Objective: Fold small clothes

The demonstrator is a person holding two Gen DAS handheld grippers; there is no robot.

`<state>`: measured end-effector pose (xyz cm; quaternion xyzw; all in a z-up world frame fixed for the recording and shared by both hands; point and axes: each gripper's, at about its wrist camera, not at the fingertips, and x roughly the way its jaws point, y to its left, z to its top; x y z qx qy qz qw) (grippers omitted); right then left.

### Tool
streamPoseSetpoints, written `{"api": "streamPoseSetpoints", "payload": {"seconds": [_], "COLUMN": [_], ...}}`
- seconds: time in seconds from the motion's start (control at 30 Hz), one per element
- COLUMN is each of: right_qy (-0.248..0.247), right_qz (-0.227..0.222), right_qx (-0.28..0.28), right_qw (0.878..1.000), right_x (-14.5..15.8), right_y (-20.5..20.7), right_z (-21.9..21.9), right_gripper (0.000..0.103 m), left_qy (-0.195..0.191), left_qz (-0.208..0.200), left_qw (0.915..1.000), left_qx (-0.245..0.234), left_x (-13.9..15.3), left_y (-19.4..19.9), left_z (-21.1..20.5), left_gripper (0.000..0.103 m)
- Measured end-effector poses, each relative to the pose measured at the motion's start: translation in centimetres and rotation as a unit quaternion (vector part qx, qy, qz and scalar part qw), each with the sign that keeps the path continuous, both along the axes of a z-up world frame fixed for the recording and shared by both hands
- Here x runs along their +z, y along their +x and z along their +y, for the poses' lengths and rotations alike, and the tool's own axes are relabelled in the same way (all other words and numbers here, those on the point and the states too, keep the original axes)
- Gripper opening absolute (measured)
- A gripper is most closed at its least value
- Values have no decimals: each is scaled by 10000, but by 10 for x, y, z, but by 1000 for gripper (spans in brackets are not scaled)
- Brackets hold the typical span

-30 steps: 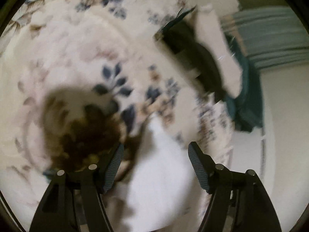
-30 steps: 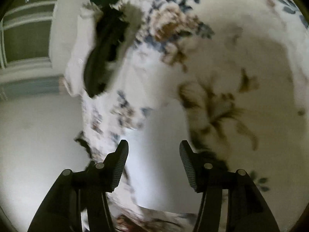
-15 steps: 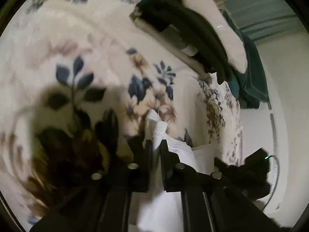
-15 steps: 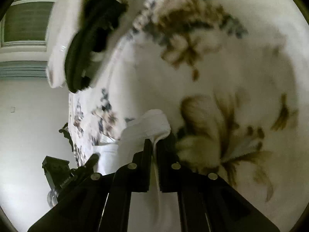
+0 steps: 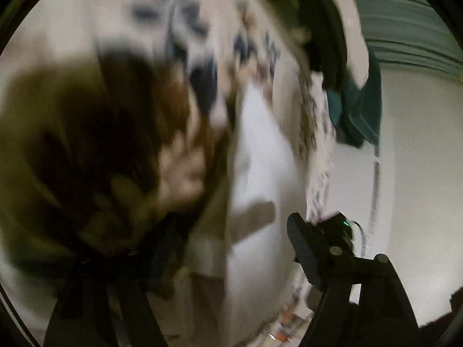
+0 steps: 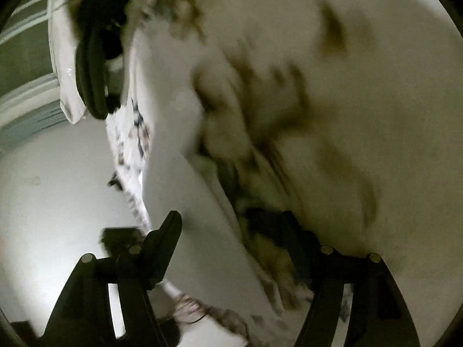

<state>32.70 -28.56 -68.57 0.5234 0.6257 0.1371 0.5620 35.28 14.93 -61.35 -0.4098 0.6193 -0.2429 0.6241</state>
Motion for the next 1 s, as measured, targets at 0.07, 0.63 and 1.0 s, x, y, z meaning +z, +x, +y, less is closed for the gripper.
{"api": "streamPoseSetpoints", "payload": {"seconds": [0.07, 0.63, 1.0], "right_qy": [412, 451, -110], "right_qz": [-100, -924, -2082], "right_qx": [68, 813, 907], "right_qw": [9991, 9914, 9738], "right_x": [-10, 61, 234], "right_y": [-2, 32, 181], "right_z": [8, 69, 59], "right_gripper": [72, 19, 19], "left_qy": [-84, 512, 564], "left_qz": [-30, -867, -1963], "left_qw": [9999, 9946, 9789], "left_qx": [-106, -260, 26], "left_x": [-4, 77, 220], "left_y": [-2, 17, 173], "left_z": [-13, -42, -56], "left_gripper": [74, 15, 16]}}
